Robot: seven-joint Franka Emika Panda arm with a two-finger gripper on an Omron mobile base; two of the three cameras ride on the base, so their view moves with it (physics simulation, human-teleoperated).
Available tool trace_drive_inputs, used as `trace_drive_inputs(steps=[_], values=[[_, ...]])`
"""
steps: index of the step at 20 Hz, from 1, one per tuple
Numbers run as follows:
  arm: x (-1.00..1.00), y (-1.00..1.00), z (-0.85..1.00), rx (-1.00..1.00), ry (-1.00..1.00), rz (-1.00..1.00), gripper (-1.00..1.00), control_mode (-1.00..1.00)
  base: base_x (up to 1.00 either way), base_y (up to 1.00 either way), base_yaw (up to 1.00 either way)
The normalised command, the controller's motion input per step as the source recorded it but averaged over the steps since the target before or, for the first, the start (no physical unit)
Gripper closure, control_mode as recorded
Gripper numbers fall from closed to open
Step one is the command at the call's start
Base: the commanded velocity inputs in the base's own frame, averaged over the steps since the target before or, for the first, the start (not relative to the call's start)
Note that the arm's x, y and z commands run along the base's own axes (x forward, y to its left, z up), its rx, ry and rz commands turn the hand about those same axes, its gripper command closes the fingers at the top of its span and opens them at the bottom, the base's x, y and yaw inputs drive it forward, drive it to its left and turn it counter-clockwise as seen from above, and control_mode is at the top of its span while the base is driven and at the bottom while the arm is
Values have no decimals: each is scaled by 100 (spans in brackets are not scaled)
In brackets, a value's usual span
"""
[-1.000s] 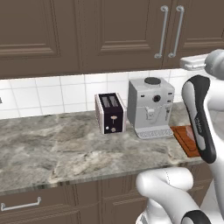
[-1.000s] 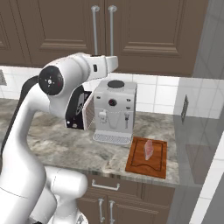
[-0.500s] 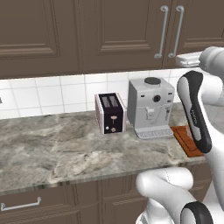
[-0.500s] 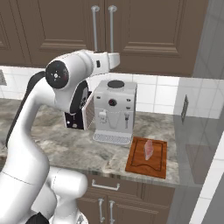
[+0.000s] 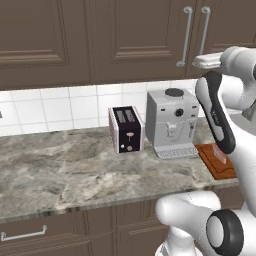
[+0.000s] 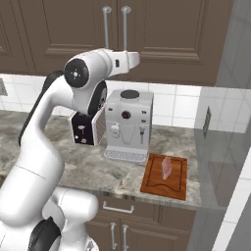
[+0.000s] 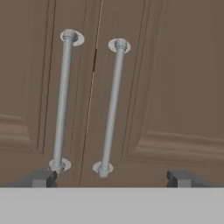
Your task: Open the cabinet, retrieve the rolling pin, and place it next to the meat on the cutting board to prepare for tenderizing.
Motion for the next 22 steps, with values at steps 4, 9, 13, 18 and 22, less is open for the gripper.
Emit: trace_drive_inputs(steps=[4,9,13,18,22], values=[[48,-15,22,0,0,2,-100,-100,0,0,0],[63,-3,18,0,0,0,-100,-100,0,0,0],[66,0,6,0,2,0,-100,-100,0,0,0],[51,0,0,0,4,0,-100,-100,0,0,0],[32,0,0,0,3,0,100,-100,0,0,0]])
